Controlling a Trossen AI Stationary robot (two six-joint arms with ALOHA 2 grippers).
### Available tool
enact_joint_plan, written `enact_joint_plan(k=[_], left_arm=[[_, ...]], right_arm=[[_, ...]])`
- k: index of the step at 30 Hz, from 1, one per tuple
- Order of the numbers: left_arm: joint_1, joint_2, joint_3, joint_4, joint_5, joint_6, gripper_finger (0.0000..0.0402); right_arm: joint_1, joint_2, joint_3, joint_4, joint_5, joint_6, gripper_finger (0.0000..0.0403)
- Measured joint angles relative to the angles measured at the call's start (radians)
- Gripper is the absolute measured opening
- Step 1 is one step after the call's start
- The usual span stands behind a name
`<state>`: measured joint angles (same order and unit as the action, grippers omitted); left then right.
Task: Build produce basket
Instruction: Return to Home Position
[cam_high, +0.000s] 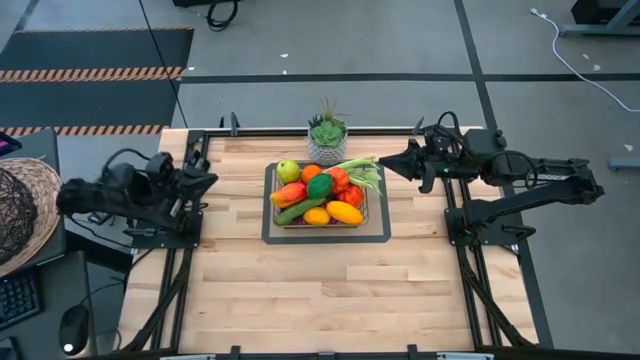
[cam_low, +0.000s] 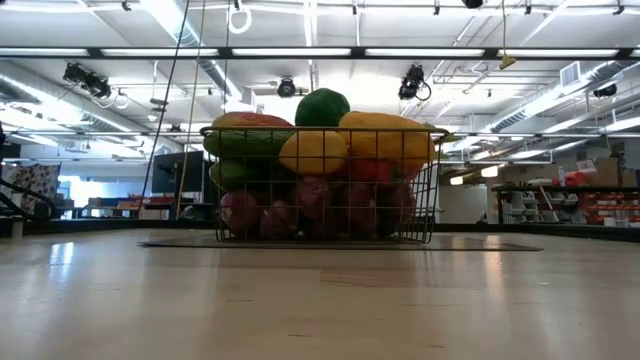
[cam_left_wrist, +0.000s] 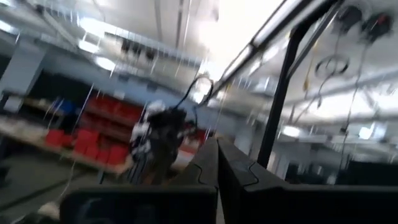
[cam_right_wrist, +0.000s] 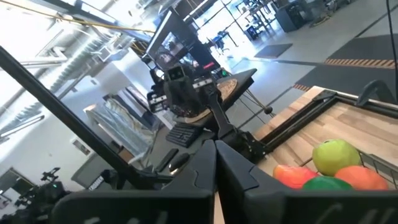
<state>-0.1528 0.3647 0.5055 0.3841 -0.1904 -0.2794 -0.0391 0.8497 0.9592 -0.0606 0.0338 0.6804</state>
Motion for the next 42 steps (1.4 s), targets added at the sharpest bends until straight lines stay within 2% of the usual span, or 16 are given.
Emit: enact_joint_plan(k=[9, 15, 21, 27, 29, 33, 37, 42], left_arm=[[0.001, -0.023, -0.363, 0.621, -0.002, -0.051, 0.0], [0.02, -0.097, -0.497, 0.758, -0.021, -0.072, 0.0], [0.041, -0.204, -0.497, 0.688, -0.015, -0.05, 0.0], [0.04, -0.334, -0.497, 0.497, 0.004, -0.045, 0.0], [0.04, -0.364, -0.497, 0.463, 0.004, 0.0, 0.0], [0.04, -0.361, -0.497, 0.437, 0.026, 0.066, 0.0], [0.04, -0.361, -0.498, 0.326, 0.08, -0.002, 0.0001], [0.043, -0.359, -0.498, 0.195, 0.053, 0.03, 0.0002]], right_arm=[[0.0, -0.008, 0.0, -0.023, -0.055, 0.0, 0.0015], [0.0, -0.006, 0.0, -0.027, -0.113, 0.07, 0.0024], [0.0, -0.018, 0.0, -0.023, -0.082, 0.05, 0.0014], [0.0, -0.031, 0.0, 0.012, -0.026, -0.029, 0.0009], [0.0, -0.033, 0.0, 0.017, -0.022, -0.056, 0.001], [0.0, -0.04, 0.0, 0.016, 0.009, -0.102, 0.0012], [0.0, -0.044, 0.0, 0.007, 0.052, -0.156, 0.0008], [0.0, -0.048, 0.0, -0.03, 0.11, -0.205, 0.0008]])
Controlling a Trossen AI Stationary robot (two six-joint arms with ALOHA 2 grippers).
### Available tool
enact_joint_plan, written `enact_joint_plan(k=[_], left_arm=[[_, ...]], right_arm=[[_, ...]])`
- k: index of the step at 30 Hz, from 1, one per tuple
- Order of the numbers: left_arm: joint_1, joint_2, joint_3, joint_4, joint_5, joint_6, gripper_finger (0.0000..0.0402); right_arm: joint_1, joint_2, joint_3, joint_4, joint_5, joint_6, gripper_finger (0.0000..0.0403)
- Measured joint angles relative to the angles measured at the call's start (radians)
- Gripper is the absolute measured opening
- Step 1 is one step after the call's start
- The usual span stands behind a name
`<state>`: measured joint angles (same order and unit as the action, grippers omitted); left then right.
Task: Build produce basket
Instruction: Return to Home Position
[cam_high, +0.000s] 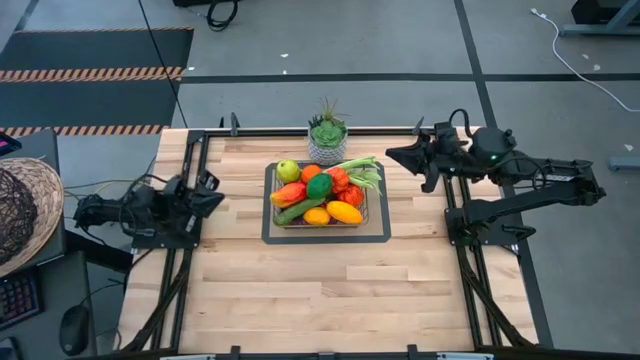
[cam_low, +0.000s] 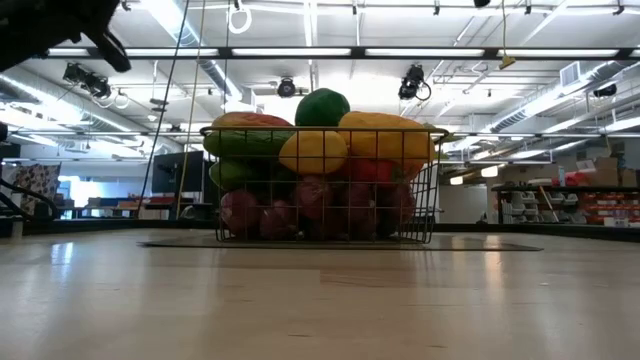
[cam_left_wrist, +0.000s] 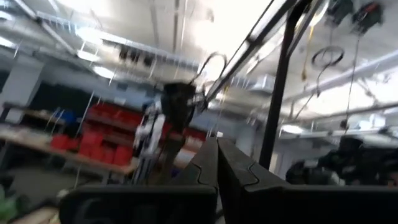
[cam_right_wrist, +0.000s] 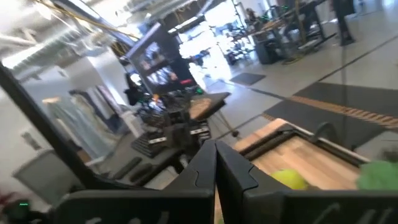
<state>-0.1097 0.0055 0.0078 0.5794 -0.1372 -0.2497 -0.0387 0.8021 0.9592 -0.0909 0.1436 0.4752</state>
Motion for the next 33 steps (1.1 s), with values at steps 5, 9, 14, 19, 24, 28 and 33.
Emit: enact_joint_plan(k=[5, 9, 14, 19, 24, 28, 33], left_arm=[[0.0, 0.0, 0.0, -0.031, 0.0, -0.064, 0.0006], [0.0, 0.0, 0.0, -0.003, 0.0, -0.078, 0.0012], [0.0, 0.001, 0.0, -0.031, 0.0, -0.078, 0.0019], [0.0, 0.0, 0.0, -0.1, 0.0, -0.048, 0.0014], [0.0, 0.001, 0.0, -0.169, 0.0, 0.056, 0.0009], [0.0, 0.0, 0.0, -0.229, -0.001, 0.155, 0.0017], [0.0, 0.001, -0.001, -0.324, 0.0, 0.151, 0.0026]], right_arm=[[0.01, -0.021, -0.091, 0.027, 0.024, -0.022, 0.0007], [0.034, -0.082, -0.301, 0.257, 0.052, 0.009, 0.0007], [0.037, -0.161, -0.564, 0.605, 0.068, 0.029, 0.0007], [0.036, -0.24, -0.743, 0.782, 0.072, 0.045, 0.0007], [0.036, -0.322, -0.86, 0.816, 0.068, 0.02, 0.0007], [0.036, -0.389, -0.928, 0.825, 0.037, -0.002, 0.0007], [0.035, -0.458, -0.953, 0.722, -0.024, -0.012, 0.0007]])
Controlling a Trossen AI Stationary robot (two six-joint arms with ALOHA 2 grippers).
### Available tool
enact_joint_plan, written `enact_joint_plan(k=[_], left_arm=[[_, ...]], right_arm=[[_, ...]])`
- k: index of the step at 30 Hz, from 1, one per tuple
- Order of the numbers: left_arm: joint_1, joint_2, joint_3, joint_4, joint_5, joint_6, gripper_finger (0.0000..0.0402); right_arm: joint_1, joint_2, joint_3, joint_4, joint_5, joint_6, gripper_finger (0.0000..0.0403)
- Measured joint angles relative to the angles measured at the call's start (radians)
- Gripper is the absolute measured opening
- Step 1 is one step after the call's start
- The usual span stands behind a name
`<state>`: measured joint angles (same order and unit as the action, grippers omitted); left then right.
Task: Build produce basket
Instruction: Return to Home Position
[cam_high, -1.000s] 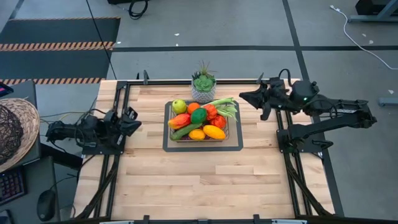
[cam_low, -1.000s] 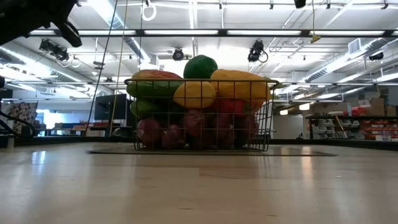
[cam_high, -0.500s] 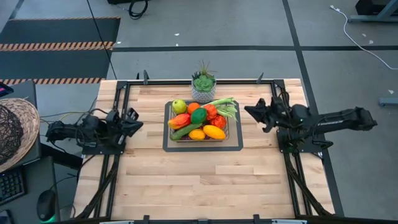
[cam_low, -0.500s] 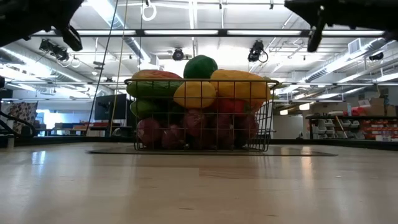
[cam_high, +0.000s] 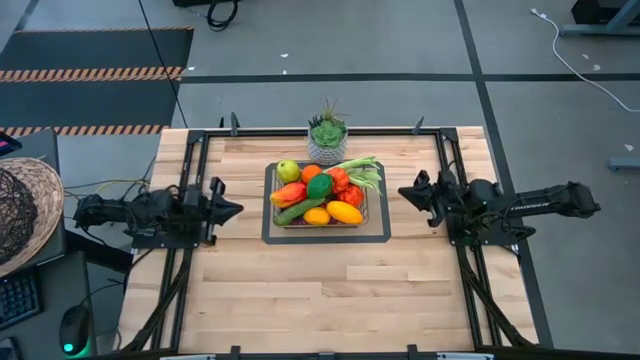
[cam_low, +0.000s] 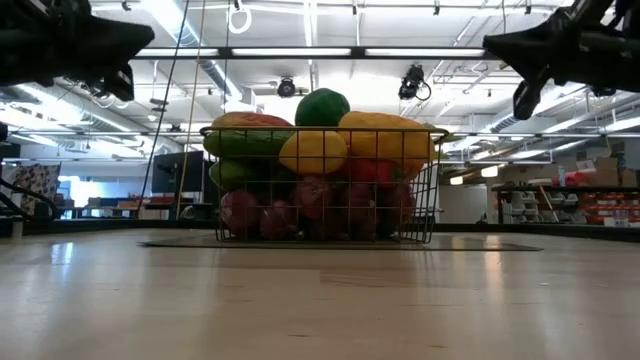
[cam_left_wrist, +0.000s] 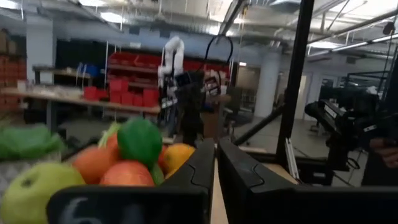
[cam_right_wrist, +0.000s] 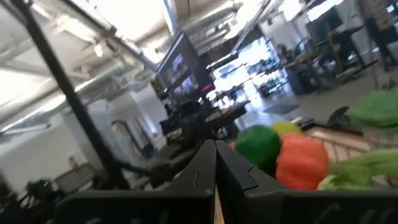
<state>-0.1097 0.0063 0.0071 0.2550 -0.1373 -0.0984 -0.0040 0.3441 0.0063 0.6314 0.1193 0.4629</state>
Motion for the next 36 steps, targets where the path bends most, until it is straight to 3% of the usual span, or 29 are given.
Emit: enact_joint_plan(k=[11, 15, 22, 36], left_arm=[[0.0, 0.0, 0.0, -0.168, 0.0, -0.063, 0.0017], [0.0, 0.0, 0.0, -0.214, 0.004, -0.098, 0.0021], [0.0, 0.0, 0.0, -0.225, 0.004, -0.029, 0.0029], [0.0, 0.0, -0.001, -0.198, -0.004, 0.027, 0.0019]], right_arm=[[-0.001, -0.045, 0.0, -0.254, -0.173, -0.009, 0.0007], [-0.001, -0.045, 0.0, -0.302, -0.174, -0.051, 0.0007], [-0.001, -0.045, 0.0, -0.376, -0.174, -0.176, 0.0007], [-0.001, -0.043, 0.0, -0.476, -0.147, -0.229, 0.0007]])
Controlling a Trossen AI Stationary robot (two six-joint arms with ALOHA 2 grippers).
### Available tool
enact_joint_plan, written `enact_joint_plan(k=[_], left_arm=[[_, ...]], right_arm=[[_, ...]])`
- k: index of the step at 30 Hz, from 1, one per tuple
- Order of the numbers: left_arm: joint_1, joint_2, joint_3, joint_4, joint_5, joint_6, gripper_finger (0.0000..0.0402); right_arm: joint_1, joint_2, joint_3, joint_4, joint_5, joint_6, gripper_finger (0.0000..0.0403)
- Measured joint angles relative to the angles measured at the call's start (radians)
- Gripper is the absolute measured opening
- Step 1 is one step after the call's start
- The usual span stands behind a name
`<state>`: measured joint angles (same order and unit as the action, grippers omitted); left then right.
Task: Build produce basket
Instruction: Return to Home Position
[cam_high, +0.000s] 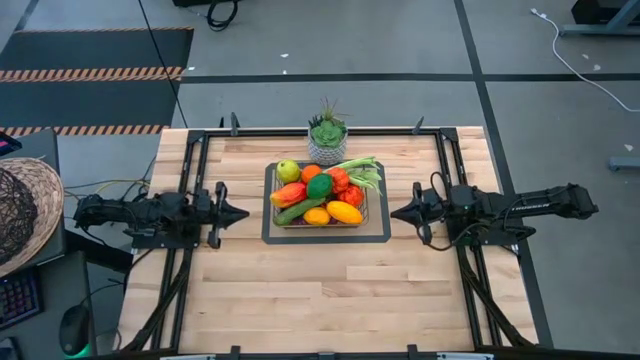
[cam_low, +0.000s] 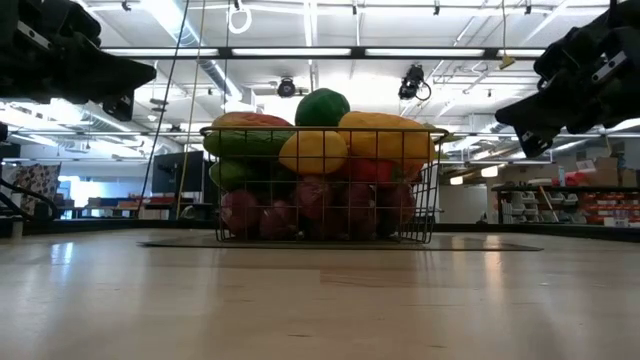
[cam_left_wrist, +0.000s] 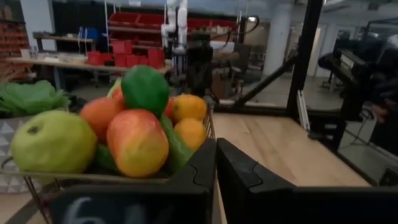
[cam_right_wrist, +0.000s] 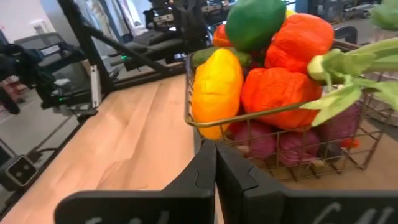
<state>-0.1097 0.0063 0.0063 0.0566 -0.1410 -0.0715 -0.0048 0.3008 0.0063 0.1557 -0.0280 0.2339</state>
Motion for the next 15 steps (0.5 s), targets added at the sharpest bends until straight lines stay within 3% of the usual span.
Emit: enact_joint_plan(k=[15], left_arm=[[0.0, 0.0, 0.0, 0.047, 0.003, -0.003, 0.0019]], right_arm=[[0.0, 0.0, 0.0, -0.001, 0.106, 0.001, 0.0008]])
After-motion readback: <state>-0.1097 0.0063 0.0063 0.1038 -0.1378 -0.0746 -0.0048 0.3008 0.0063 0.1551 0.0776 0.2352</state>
